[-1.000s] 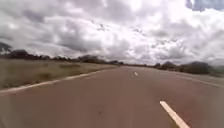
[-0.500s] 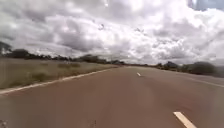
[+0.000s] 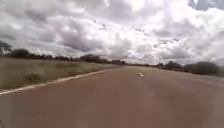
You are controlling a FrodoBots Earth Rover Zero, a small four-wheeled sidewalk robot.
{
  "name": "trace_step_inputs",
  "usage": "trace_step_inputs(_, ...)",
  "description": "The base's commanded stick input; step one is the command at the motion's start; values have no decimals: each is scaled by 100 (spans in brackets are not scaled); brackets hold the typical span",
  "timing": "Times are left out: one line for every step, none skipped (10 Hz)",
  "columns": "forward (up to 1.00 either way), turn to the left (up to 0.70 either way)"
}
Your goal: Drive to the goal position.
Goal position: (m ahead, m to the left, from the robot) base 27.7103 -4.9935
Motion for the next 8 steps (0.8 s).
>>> trace_step_inputs(100,0)
trace_step_inputs(100,0)
trace_step_inputs(100,0)
trace_step_inputs(100,0)
trace_step_inputs(100,0)
trace_step_inputs(100,0)
trace_step_inputs(100,0)
trace_step_inputs(100,0)
